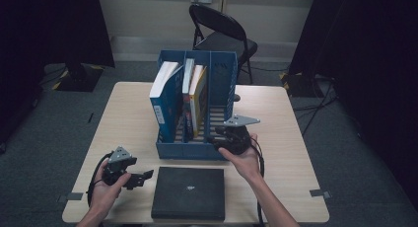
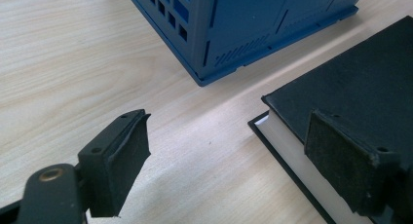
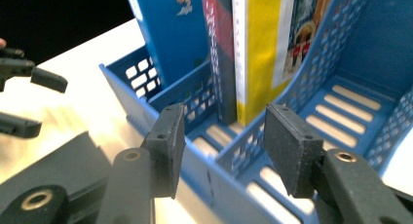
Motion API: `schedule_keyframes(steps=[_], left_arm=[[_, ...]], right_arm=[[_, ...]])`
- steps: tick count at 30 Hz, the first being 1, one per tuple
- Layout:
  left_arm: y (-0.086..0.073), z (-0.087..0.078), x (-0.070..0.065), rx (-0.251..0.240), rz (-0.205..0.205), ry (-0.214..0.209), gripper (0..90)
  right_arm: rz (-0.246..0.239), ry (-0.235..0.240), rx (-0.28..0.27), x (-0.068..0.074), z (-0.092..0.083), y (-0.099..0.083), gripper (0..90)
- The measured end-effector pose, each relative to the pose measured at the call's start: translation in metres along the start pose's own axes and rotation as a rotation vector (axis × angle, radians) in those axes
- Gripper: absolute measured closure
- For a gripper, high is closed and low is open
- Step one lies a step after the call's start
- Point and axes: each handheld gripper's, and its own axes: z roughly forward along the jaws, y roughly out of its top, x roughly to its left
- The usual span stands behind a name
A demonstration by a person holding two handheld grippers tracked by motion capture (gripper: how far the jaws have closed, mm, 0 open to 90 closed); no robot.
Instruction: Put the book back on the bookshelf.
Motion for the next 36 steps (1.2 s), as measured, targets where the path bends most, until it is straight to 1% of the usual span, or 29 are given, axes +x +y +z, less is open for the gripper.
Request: schedule_keyframes(steps=[1,3,4,6,7,8,10,11,12,16,17,18,19,20,22,23,25,27,28,29,30,31,32,34,36], left_arm=[[0.0,0.0,-0.001,0.002,0.009,0.001,16.1],[0.001,0.001,-0.003,0.0,0.012,-0.001,16.1],[0.001,0.001,-0.004,0.001,0.021,-0.006,16.1],[0.002,0.001,-0.008,0.002,0.043,0.004,16.1],[0.002,0.001,-0.008,0.002,0.043,0.004,16.1],[0.002,0.002,-0.009,0.002,0.053,-0.003,16.3],[0.004,0.001,-0.012,-0.001,0.042,-0.012,18.4],[0.004,0.001,-0.014,-0.006,0.041,-0.018,19.2],[0.005,0.001,-0.015,-0.004,0.058,-0.017,19.3],[0.006,0.004,-0.021,0.003,0.069,-0.029,19.3],[0.007,0.006,-0.023,0.001,0.075,-0.04,19.3],[0.007,0.007,-0.024,0.001,0.078,-0.039,19.3],[0.007,0.007,-0.025,0.01,0.082,-0.032,19.8],[0.008,0.008,-0.027,0.013,0.083,-0.035,20.6],[0.009,0.01,-0.029,0.02,0.082,-0.039,21.6],[0.009,0.011,-0.031,0.017,0.074,-0.039,21.6],[0.01,0.013,-0.032,0.023,0.065,-0.06,21.6],[0.01,0.014,-0.033,0.016,0.064,-0.084,21.6],[0.01,0.015,-0.034,0.014,0.047,-0.089,21.6],[0.011,0.015,-0.034,0.01,0.046,-0.089,21.9],[0.011,0.015,-0.034,0.01,0.054,-0.087,22.9],[0.011,0.016,-0.034,0.02,0.056,-0.088,23.3],[0.01,0.017,-0.035,0.022,0.054,-0.085,23.3],[0.01,0.019,-0.035,0.032,0.057,-0.082,23.2],[0.01,0.021,-0.037,0.04,0.065,-0.09,23.0]], right_arm=[[-0.002,-0.002,0.001,0.0,-0.004,-0.003,48.4],[0.002,-0.004,0.0,0.001,-0.012,-0.007,46.3],[0.003,-0.007,-0.001,0.002,-0.015,-0.009,46.0],[0.003,-0.009,-0.003,0.002,-0.022,-0.012,44.7],[0.004,-0.011,-0.001,0.003,-0.026,-0.015,43.9],[-0.001,-0.012,0.001,0.003,-0.029,-0.017,43.4],[-0.004,-0.01,0.014,0.004,-0.036,-0.023,42.4],[-0.003,-0.011,0.018,0.004,-0.039,-0.026,41.8],[0.004,-0.019,0.024,0.003,-0.044,-0.03,39.7],[0.005,-0.037,0.046,0.005,-0.057,-0.047,38.6],[0.012,-0.038,0.05,0.006,-0.059,-0.052,38.4],[0.018,-0.037,0.058,0.007,-0.06,-0.058,38.4],[0.018,-0.039,0.064,0.009,-0.061,-0.061,38.4],[0.016,-0.037,0.068,0.01,-0.061,-0.065,38.4],[0.04,-0.029,0.076,0.012,-0.06,-0.072,37.8],[0.043,-0.019,0.088,0.014,-0.058,-0.076,37.9],[0.052,-0.014,0.103,0.016,-0.054,-0.081,37.7],[0.06,0.005,0.126,0.02,-0.048,-0.086,37.2],[0.054,0.006,0.134,0.022,-0.047,-0.088,36.8],[0.051,0.009,0.143,0.024,-0.046,-0.09,36.5],[0.057,0.012,0.148,0.025,-0.045,-0.093,36.1],[0.054,0.015,0.158,0.027,-0.044,-0.096,35.1],[0.041,0.01,0.17,0.029,-0.044,-0.099,34.2],[0.051,0.024,0.165,0.03,-0.045,-0.103,32.5],[0.062,0.02,0.166,0.031,-0.043,-0.107,30.9]])
